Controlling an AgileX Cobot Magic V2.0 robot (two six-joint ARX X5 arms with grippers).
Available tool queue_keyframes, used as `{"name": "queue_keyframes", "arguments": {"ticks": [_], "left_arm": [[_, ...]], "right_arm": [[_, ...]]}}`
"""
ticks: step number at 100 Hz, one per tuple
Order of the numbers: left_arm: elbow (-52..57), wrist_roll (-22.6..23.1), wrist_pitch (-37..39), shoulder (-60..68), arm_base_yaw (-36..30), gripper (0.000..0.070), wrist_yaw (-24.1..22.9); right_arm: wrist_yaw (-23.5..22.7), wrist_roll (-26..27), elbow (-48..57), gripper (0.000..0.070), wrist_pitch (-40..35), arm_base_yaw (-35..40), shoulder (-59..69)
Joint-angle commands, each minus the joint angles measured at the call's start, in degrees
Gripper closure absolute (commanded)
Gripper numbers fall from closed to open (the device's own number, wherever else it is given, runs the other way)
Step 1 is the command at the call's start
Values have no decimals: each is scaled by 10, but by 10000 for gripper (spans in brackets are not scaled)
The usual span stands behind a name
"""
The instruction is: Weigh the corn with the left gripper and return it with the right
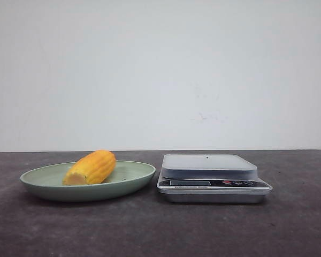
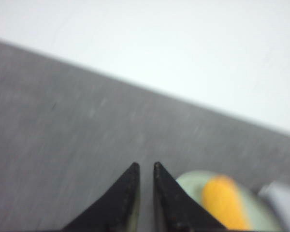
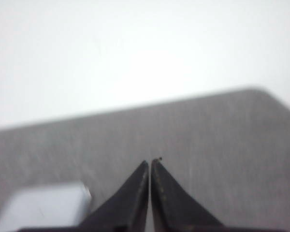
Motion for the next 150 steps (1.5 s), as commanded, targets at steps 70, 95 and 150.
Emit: {"name": "queue_keyframes", "arguments": {"ticks": [70,95,150], "left_arm": [[434,65,-120,501,-188,270,33],[434,52,-95,690,-232,269,4],[434,43,-74,868,-268,269,-55]], "right_arm": [[-124,19,345,218,-170,60,281],[-124,9,345,218,-200,69,281],[-123,5,345,218,-200,69,281]]}}
